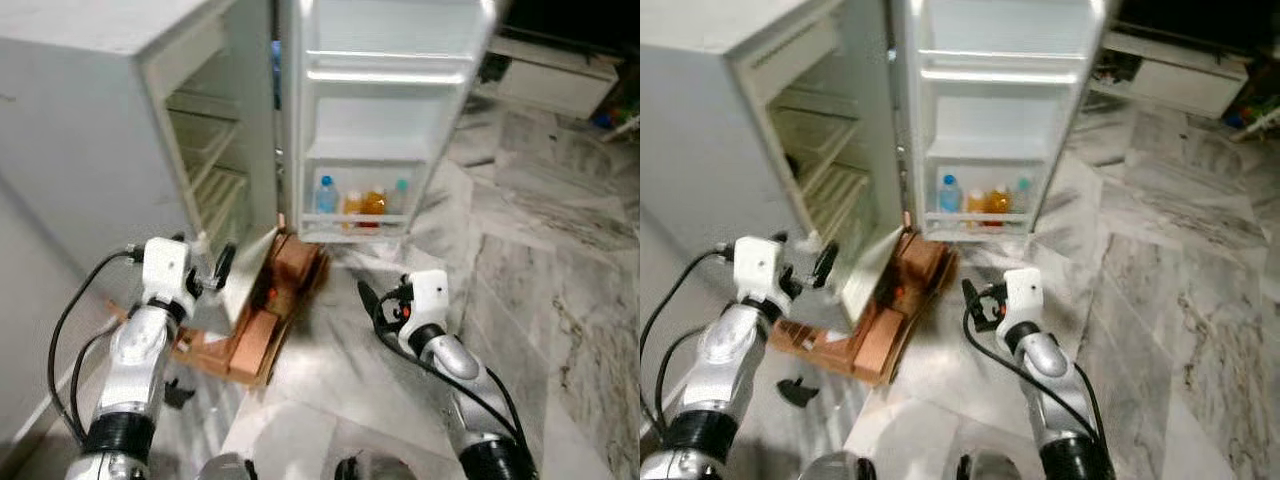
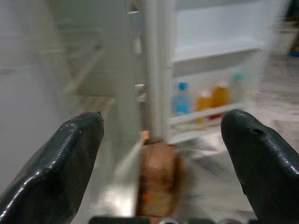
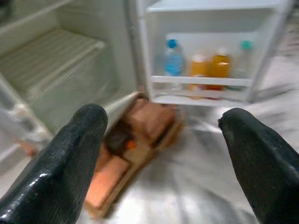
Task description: Restocking fridge
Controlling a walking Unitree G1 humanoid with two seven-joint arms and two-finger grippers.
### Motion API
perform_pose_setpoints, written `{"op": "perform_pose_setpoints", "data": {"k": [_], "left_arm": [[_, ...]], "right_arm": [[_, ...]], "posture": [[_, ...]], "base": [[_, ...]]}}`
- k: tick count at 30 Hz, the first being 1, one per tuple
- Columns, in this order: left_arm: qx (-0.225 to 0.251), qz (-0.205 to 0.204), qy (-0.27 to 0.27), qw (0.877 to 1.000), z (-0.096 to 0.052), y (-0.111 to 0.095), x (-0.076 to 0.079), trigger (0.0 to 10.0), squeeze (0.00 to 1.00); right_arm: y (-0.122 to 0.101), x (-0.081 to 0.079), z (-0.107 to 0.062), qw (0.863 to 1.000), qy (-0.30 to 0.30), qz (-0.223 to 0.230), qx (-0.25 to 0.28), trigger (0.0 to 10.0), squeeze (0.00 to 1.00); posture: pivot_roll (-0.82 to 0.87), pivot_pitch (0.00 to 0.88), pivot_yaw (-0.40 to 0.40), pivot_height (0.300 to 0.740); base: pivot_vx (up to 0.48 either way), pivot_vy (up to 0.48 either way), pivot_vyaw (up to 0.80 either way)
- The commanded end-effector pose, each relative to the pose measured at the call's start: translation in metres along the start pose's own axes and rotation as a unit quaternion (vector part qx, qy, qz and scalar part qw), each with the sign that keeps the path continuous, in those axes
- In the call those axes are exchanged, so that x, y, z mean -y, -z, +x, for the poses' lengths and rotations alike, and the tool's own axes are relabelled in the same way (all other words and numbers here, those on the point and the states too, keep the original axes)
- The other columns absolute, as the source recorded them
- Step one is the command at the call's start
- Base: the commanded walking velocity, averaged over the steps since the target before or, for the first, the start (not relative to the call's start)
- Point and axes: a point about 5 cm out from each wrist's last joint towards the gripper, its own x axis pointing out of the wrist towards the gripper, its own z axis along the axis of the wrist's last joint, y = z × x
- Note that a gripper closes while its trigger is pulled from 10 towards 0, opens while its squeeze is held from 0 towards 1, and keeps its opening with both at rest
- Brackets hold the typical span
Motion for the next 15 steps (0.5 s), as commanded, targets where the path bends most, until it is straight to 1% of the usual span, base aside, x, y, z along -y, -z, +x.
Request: {"op": "perform_pose_setpoints", "data": {"k": [1, 2, 4, 7, 9, 11, 12, 15], "left_arm": [[0.004, 0.010, -0.018, 1.000, -0.001, -0.005, -0.007, 10.0, 0.00], [0.003, 0.008, -0.024, 1.000, -0.005, -0.004, -0.008, 10.0, 0.00], [0.003, 0.010, -0.023, 1.000, -0.007, -0.004, -0.007, 10.0, 0.00], [-0.013, 0.007, -0.030, 0.999, -0.016, 0.003, -0.004, 10.0, 0.00], [-0.014, 0.007, -0.030, 0.999, -0.017, 0.003, -0.003, 10.0, 0.00], [-0.015, 0.017, -0.025, 0.999, -0.020, 0.006, 0.001, 10.0, 0.00], [-0.018, 0.005, -0.034, 0.999, -0.021, 0.008, 0.001, 10.0, 0.00], [-0.024, 0.000, -0.043, 0.999, -0.023, 0.012, 0.002, 10.0, 0.00]], "right_arm": [[-0.008, -0.002, 0.003, 1.000, -0.008, -0.011, 0.016, 10.0, 0.00], [-0.012, -0.003, 0.005, 0.999, -0.016, -0.019, 0.023, 10.0, 0.00], [-0.014, -0.003, 0.006, 0.999, -0.018, -0.021, 0.027, 10.0, 0.00], [-0.020, 0.002, 0.008, 0.999, -0.003, -0.024, 0.040, 10.0, 0.00], [-0.020, 0.003, 0.007, 0.999, -0.001, -0.027, 0.041, 10.0, 0.00], [-0.020, 0.005, 0.006, 0.999, 0.004, -0.026, 0.045, 10.0, 0.00], [-0.020, 0.006, 0.005, 0.999, 0.007, -0.026, 0.047, 10.0, 0.00], [-0.020, 0.007, 0.003, 0.998, 0.009, -0.023, 0.050, 10.0, 0.00]], "posture": [[0.01, 0.015, -0.043, 0.740], [0.01, 0.020, -0.043, 0.740], [0.01, 0.020, -0.043, 0.740], [-0.01, 0.014, -0.048, 0.740], [-0.01, 0.009, -0.049, 0.740], [-0.01, 0.010, -0.054, 0.740], [-0.01, 0.010, -0.054, 0.740], [-0.02, 0.008, -0.059, 0.740]], "base": [[0.292, -0.379, -0.61], [0.289, -0.379, -0.80], [0.289, -0.379, -0.80], [0.345, -0.330, -0.80], [0.390, -0.277, -0.80], [0.426, 0.000, -0.80], [0.431, 0.000, -0.80], [0.458, 0.000, -0.80]]}}
